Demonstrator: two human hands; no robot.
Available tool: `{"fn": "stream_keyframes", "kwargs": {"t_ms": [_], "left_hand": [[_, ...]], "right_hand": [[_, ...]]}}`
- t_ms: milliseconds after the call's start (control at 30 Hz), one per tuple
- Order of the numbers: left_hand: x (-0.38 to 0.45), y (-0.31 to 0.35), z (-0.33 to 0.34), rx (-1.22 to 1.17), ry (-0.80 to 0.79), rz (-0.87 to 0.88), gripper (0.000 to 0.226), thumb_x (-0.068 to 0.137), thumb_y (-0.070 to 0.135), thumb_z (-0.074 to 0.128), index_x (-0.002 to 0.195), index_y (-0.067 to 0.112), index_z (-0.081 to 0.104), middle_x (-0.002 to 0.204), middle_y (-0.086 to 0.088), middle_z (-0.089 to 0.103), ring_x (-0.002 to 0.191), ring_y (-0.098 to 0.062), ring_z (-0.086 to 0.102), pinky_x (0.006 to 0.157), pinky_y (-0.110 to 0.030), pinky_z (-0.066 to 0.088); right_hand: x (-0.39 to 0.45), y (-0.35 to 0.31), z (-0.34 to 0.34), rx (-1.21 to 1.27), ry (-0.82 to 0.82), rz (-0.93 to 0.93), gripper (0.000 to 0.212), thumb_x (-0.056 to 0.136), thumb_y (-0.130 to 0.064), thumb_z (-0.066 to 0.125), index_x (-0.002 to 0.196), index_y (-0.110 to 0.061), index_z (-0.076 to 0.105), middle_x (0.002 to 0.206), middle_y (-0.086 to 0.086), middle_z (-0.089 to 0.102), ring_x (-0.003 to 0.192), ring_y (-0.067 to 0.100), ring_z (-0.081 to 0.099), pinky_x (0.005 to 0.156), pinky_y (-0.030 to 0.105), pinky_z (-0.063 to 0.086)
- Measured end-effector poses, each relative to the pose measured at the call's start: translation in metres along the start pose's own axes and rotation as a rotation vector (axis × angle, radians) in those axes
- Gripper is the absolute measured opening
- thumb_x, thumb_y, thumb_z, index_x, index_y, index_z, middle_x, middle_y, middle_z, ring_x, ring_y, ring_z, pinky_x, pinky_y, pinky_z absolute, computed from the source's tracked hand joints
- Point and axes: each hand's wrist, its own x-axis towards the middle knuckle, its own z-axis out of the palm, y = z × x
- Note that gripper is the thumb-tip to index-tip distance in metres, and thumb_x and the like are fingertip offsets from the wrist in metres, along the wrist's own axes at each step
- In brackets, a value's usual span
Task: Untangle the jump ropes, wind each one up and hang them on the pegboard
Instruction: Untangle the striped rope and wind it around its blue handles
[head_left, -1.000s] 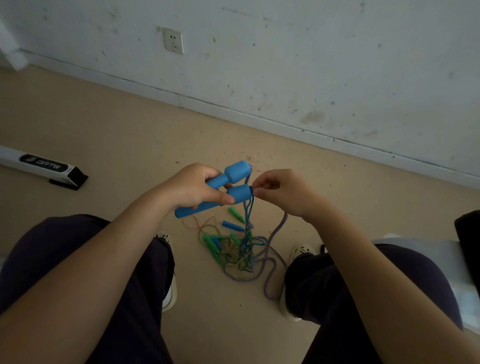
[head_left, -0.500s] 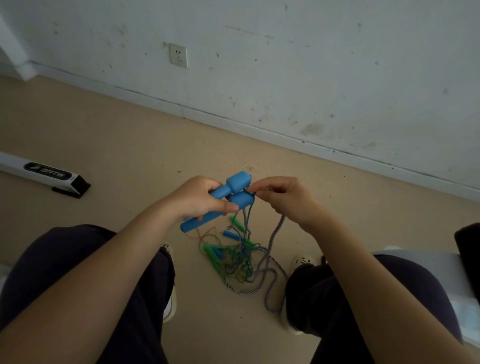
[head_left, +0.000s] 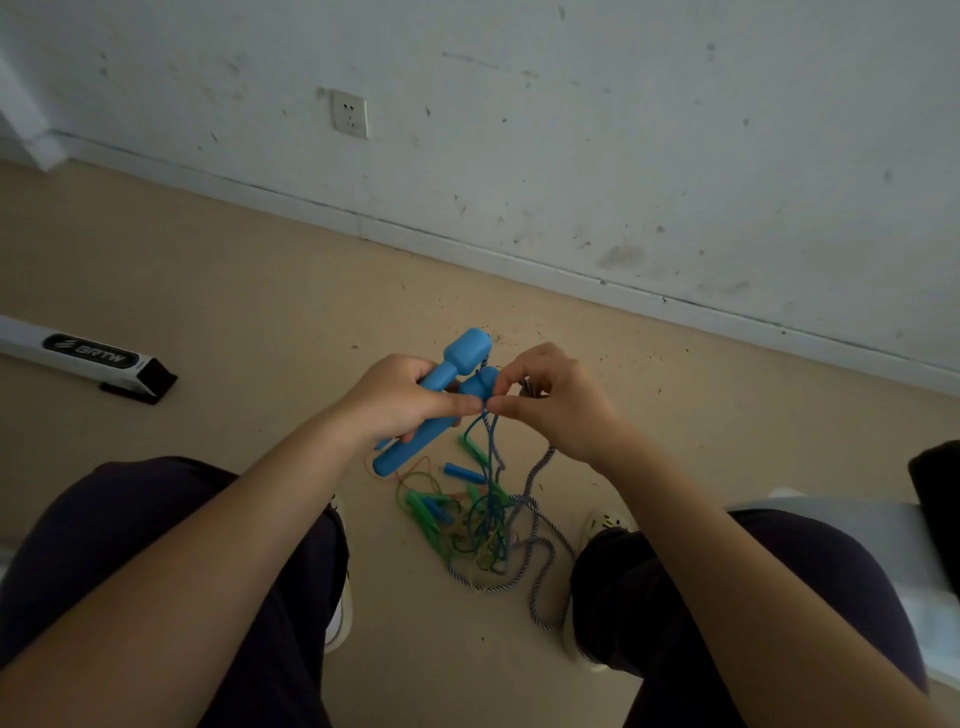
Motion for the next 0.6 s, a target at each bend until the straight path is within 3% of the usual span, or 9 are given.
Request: {"fn": "stream_keyframes", "kwargs": {"t_ms": [100, 167, 267, 400, 600], "left_hand": [[0.002, 0.001, -0.001, 0.002, -0.024, 0.009, 0.028, 0.078, 0.040, 0.081, 0.095, 0.022, 0.070, 0.086, 0.001, 0.077, 0.049, -0.010, 0.050, 0.046, -0.022, 0.040], [0.002, 0.003, -0.003, 0.013, -0.052, 0.024, 0.030, 0.077, 0.042, 0.082, 0.097, 0.024, 0.070, 0.090, -0.002, 0.077, 0.046, -0.009, 0.047, 0.047, -0.023, 0.041], [-0.002, 0.006, 0.000, 0.014, -0.085, 0.039, 0.041, 0.073, 0.052, 0.081, 0.099, 0.022, 0.070, 0.093, -0.006, 0.076, 0.047, -0.008, 0.049, 0.047, -0.022, 0.040], [-0.006, 0.008, 0.006, 0.062, -0.018, 0.056, 0.044, 0.066, 0.057, 0.083, 0.090, 0.023, 0.070, 0.077, -0.001, 0.071, 0.053, -0.003, 0.055, 0.047, -0.018, 0.041], [-0.006, 0.013, 0.003, -0.052, 0.094, 0.131, 0.021, 0.081, 0.028, 0.081, 0.100, 0.026, 0.072, 0.061, 0.014, 0.062, 0.040, 0.000, 0.049, 0.042, -0.017, 0.040]], "right_hand": [[-0.001, -0.001, 0.000, 0.119, -0.007, -0.037, 0.010, 0.088, -0.013, 0.071, 0.088, -0.021, 0.066, 0.087, -0.006, 0.056, 0.066, 0.000, 0.048, 0.065, 0.018, 0.044], [0.001, 0.002, -0.004, 0.221, 0.003, 0.035, 0.018, 0.090, -0.017, 0.069, 0.102, -0.024, 0.058, 0.092, 0.000, 0.057, 0.066, 0.008, 0.052, 0.060, 0.023, 0.046], [-0.001, 0.002, -0.008, 0.134, -0.082, 0.144, 0.025, 0.089, -0.028, 0.071, 0.111, -0.022, 0.059, 0.090, 0.000, 0.058, 0.057, 0.000, 0.050, 0.053, 0.019, 0.043], [-0.004, -0.001, -0.005, 0.223, -0.179, 0.151, 0.027, 0.092, -0.029, 0.066, 0.112, -0.010, 0.068, 0.067, -0.012, 0.058, 0.044, -0.002, 0.042, 0.045, 0.014, 0.033], [-0.001, 0.000, -0.006, 0.441, -0.117, 0.267, 0.033, 0.090, -0.032, 0.068, 0.107, -0.004, 0.066, 0.072, 0.002, 0.056, 0.047, 0.007, 0.033, 0.043, 0.022, 0.026]]}}
